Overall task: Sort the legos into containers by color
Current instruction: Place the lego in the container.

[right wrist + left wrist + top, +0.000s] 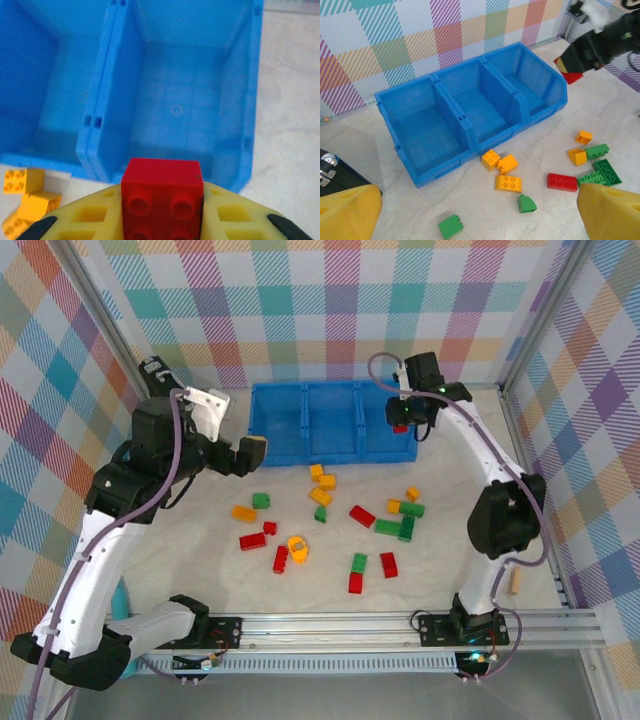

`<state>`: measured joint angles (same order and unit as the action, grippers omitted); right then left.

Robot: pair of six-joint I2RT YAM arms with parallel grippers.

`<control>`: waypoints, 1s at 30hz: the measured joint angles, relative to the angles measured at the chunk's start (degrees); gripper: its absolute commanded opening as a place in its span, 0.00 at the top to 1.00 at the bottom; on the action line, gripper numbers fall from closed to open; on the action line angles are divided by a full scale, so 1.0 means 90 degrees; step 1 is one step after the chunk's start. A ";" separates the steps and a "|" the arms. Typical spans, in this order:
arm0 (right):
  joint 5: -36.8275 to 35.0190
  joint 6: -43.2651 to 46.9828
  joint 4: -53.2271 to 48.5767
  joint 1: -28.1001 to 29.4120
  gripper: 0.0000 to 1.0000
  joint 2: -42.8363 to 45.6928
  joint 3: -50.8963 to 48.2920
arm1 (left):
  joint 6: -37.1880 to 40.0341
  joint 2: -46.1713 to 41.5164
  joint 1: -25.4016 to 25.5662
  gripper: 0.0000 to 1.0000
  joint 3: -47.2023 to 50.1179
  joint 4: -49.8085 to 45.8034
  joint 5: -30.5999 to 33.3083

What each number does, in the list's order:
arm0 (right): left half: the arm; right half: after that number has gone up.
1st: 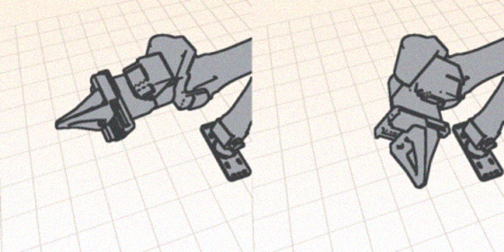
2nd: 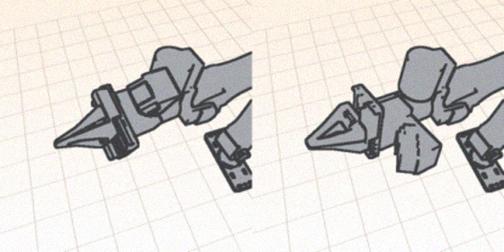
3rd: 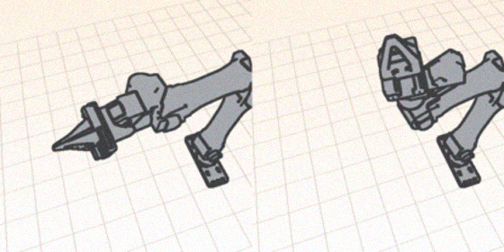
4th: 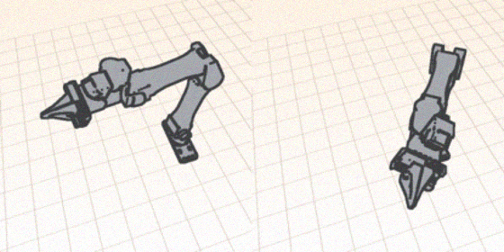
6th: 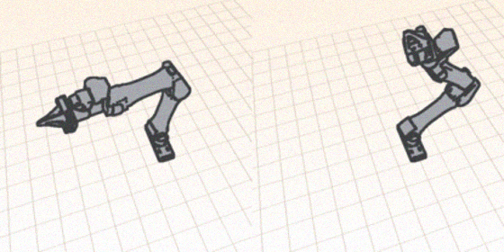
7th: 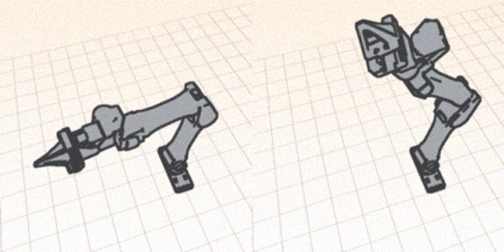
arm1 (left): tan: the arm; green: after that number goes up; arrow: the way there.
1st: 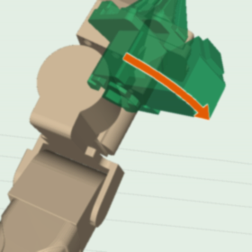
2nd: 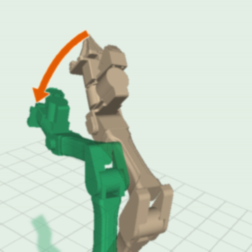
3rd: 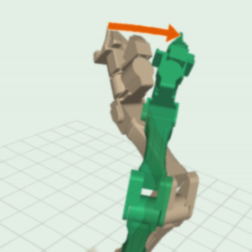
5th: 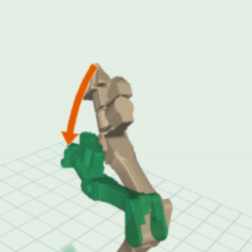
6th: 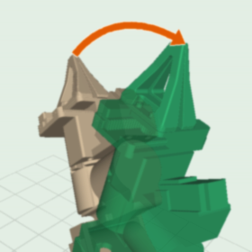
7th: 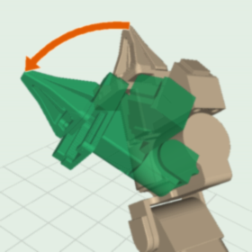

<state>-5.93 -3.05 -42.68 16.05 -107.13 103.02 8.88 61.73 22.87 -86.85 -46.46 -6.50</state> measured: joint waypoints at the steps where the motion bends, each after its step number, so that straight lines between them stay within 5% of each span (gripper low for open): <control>1: -0.0044 0.0044 0.0034 0.0002 0.70 -0.0175 0.0138 | 0.0000 -0.0019 0.0000 0.00 -0.0005 0.0000 0.0000; 9: -0.0646 0.0304 0.0131 0.0134 0.70 -0.1630 0.0782 | 0.0039 -0.0053 0.0000 0.00 -0.0194 -0.0002 -0.0036; 30: -0.1088 0.0449 0.0163 0.0214 0.66 -0.3254 0.2079 | -0.0032 0.0121 0.0024 0.00 -0.0245 -0.0056 -0.0393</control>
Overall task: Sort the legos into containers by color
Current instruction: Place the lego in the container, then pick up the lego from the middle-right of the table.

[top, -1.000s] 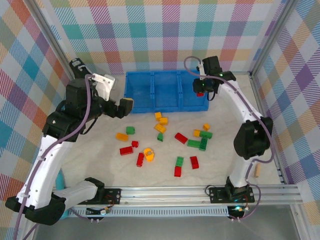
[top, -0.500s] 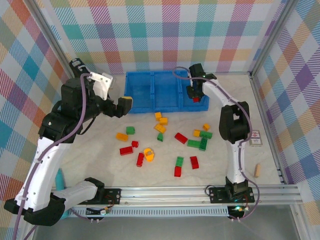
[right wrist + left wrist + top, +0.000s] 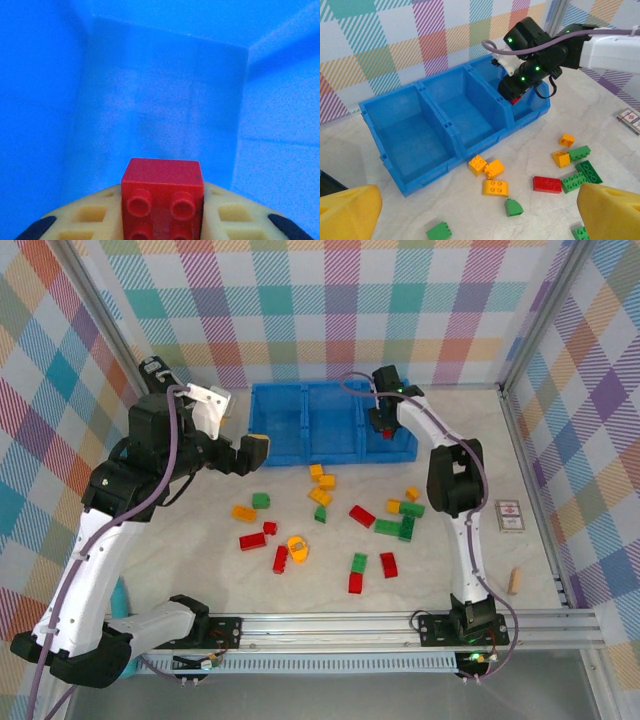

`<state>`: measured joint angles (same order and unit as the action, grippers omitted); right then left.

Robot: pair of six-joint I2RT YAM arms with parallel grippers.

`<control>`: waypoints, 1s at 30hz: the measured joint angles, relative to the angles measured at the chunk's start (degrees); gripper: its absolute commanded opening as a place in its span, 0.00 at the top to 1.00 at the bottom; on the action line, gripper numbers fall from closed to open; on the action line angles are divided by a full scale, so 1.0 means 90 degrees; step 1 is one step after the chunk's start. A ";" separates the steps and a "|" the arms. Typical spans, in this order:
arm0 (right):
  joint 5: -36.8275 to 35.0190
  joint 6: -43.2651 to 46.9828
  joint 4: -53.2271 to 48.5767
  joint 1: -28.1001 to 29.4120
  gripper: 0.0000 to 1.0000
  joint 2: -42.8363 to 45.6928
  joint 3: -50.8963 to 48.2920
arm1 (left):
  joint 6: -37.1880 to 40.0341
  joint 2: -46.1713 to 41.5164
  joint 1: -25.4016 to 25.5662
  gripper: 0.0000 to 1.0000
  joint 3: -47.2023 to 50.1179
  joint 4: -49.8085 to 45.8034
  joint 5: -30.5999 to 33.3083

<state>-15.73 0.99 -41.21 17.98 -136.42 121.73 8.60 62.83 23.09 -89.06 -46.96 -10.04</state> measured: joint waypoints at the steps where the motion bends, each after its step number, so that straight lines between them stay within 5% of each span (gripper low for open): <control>1: -0.0017 0.0000 -0.0015 0.0000 0.66 -0.0102 0.0073 | 0.0000 0.0000 0.0000 0.00 -0.0002 -0.0007 0.0000; 12: -0.0012 0.0129 -0.0236 0.0000 0.48 -0.0639 0.0767 | 0.0000 0.0175 0.0000 0.00 -0.0010 -0.0138 0.0000; 20: 0.0058 0.0134 -0.0418 0.0000 0.45 -0.0491 0.0860 | 0.0000 0.0216 0.0000 0.00 -0.0010 -0.0177 0.0002; 30: 0.0542 -0.0073 -0.0457 0.0002 0.40 0.2261 -0.0848 | 0.0005 -0.0010 0.0000 0.00 -0.0010 -0.0107 -0.0075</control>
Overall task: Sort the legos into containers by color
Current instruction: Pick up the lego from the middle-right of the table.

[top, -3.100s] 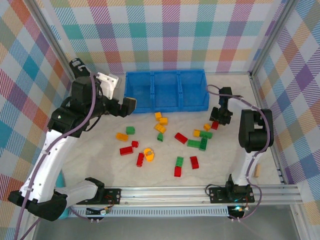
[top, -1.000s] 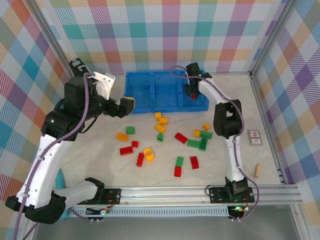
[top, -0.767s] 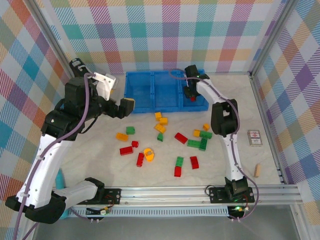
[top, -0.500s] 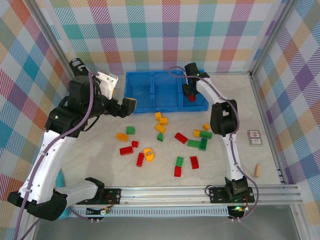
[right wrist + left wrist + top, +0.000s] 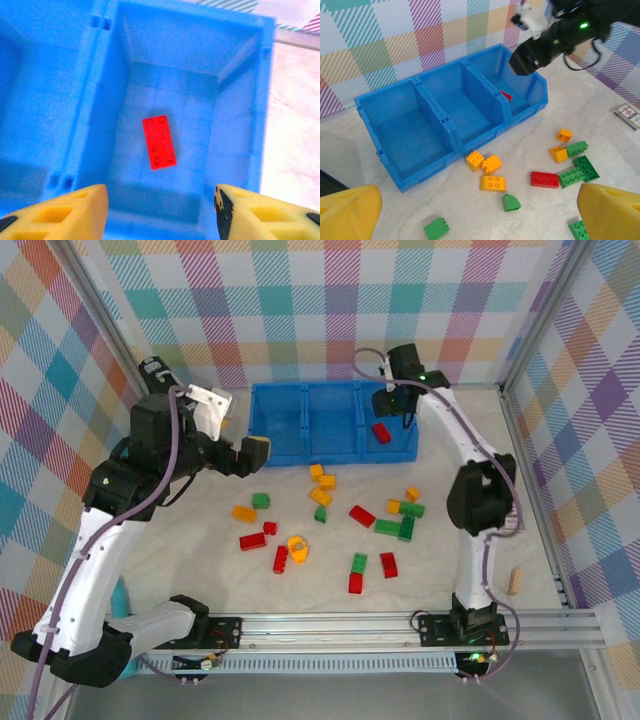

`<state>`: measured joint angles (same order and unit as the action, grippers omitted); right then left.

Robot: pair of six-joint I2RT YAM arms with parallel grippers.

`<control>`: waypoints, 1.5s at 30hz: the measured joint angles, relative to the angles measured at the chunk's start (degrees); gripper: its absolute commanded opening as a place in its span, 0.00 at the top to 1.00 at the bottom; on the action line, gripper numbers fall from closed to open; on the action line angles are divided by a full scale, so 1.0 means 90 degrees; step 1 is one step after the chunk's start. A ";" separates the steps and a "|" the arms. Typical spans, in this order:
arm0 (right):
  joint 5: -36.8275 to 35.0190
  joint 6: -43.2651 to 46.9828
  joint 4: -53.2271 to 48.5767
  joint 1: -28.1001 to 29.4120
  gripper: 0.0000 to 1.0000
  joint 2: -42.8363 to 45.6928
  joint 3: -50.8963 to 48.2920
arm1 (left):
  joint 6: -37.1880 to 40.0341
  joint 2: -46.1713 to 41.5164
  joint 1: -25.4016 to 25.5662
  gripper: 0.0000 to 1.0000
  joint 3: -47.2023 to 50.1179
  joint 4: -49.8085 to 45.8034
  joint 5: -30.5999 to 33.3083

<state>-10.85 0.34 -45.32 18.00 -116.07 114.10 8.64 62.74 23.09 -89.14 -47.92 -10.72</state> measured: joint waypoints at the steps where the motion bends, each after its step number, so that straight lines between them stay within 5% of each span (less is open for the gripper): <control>1: 0.0029 -0.0041 0.0034 0.0002 0.39 0.0333 -0.0282 | 0.0000 -0.0036 0.0000 0.00 0.0000 0.0002 -0.0007; 9: 0.0146 -0.0704 0.0034 0.0002 0.24 0.2489 -0.3002 | 0.0002 -0.0287 0.0005 0.00 0.0002 0.0022 -0.0083; 17: 0.0418 -0.1574 -0.0010 -0.0078 0.19 0.3320 -0.5042 | 0.0002 -0.0284 0.0005 0.00 0.0051 0.0029 -0.0143; 27: 0.0641 -0.2021 0.0758 -0.0338 0.21 0.2788 -0.5656 | 0.0002 -0.0245 0.0005 0.00 0.0141 0.0034 -0.0214; 45: 0.0641 -0.2047 0.1413 -0.0551 0.51 0.1416 -0.5615 | 0.0002 -0.0185 0.0005 0.00 0.0219 0.0027 -0.0211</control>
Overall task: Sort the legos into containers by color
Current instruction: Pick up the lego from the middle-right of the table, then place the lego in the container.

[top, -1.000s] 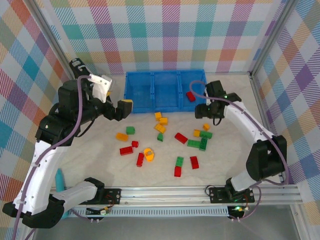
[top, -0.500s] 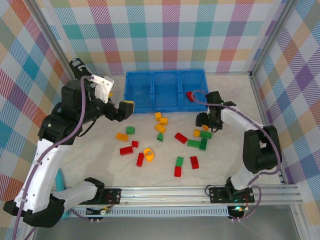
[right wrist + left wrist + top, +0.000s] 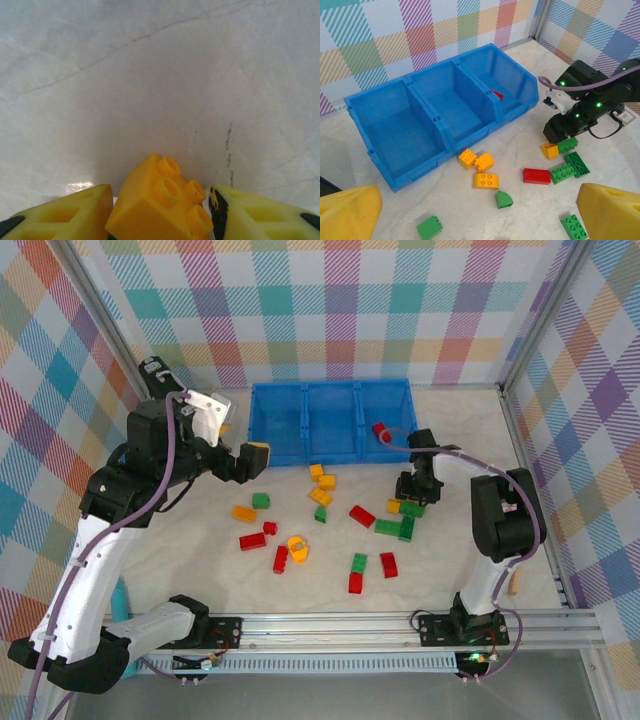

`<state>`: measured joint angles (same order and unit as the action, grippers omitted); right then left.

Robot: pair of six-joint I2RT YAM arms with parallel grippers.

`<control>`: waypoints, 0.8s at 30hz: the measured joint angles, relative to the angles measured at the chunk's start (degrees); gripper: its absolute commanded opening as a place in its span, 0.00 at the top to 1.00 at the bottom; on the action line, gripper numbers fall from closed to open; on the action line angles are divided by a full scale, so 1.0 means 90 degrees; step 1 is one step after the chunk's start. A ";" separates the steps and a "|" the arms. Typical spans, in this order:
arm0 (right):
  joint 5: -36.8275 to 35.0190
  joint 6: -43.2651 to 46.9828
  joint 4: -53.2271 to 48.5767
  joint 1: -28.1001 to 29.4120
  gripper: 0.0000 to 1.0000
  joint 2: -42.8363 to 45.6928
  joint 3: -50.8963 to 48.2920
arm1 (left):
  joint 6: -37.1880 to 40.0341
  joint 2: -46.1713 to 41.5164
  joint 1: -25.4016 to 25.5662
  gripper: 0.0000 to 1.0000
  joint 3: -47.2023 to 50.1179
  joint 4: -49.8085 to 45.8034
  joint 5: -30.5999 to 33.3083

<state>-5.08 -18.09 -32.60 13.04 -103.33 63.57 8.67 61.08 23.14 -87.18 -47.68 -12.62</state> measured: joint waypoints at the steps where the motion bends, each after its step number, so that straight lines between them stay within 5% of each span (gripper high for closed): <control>1: 0.0000 0.0000 0.0007 -0.0002 0.53 -0.0005 0.0024 | 0.0000 0.0005 0.0000 0.00 0.0000 0.0005 0.0002; 10: 0.0075 0.0080 -0.0095 -0.0032 0.67 -0.0175 0.0352 | 0.0012 0.0022 0.0000 0.00 0.0007 0.0002 0.0015; 24: 0.0505 0.0542 -0.1110 0.0330 0.68 -0.0053 0.2703 | 0.0148 -0.0389 0.0000 0.00 0.0238 0.0153 0.0253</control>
<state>-0.54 -13.21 -42.59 16.01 -103.81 87.90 10.00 57.58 23.14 -85.03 -46.30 -10.35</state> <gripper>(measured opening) 0.358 0.999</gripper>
